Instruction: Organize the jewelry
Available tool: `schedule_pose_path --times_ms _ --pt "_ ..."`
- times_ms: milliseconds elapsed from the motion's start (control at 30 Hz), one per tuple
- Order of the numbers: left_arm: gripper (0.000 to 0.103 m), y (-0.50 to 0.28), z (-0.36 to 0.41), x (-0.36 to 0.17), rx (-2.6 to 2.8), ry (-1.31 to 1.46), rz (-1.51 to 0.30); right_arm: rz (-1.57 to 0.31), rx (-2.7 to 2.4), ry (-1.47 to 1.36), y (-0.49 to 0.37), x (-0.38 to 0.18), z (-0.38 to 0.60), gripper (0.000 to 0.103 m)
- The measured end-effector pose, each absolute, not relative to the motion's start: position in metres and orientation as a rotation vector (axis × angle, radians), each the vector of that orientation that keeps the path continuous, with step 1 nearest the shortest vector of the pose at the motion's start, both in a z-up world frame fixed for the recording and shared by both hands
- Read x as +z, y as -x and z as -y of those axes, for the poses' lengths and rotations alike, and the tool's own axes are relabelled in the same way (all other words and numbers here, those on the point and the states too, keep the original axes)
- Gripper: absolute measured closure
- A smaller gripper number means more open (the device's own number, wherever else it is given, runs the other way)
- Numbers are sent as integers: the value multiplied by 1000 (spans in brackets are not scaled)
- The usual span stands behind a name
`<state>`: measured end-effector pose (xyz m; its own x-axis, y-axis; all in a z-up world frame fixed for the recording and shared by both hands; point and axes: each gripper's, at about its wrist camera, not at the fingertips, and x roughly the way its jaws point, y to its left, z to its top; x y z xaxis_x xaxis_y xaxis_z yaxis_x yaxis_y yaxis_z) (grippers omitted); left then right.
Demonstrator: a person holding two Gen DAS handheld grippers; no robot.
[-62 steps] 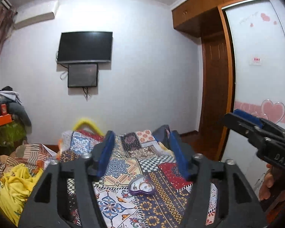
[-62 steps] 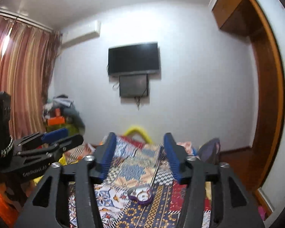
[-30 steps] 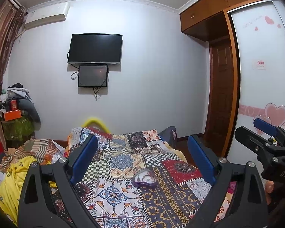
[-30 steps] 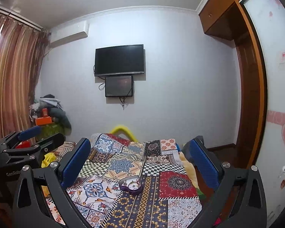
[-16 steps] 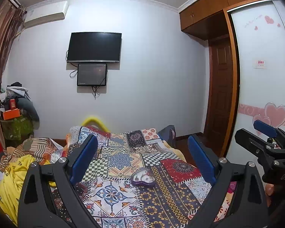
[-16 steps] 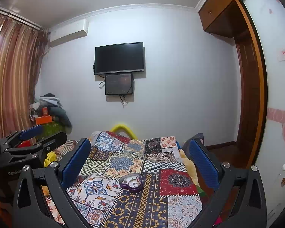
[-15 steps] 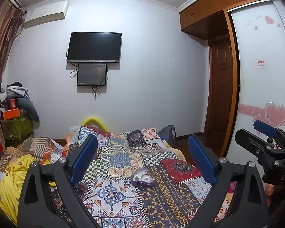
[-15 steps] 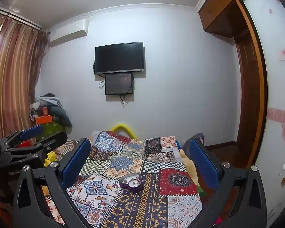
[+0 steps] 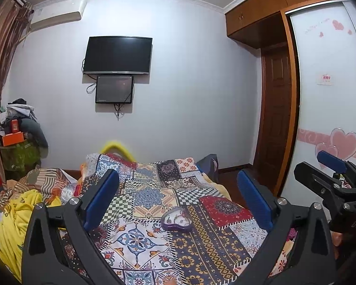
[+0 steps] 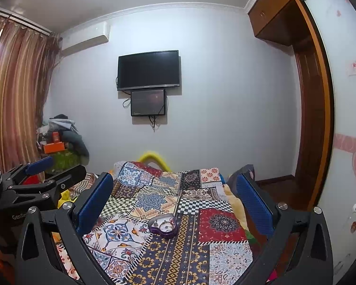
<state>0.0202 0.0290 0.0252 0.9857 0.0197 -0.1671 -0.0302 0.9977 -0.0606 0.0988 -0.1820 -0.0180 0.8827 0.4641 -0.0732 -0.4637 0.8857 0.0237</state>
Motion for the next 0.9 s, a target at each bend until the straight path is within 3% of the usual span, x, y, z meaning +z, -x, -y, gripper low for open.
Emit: schedule_pose_path --times_ms 900 --pt "2 -29 -34 19 5 78 -197 -95 481 -6 -107 -22 182 0"
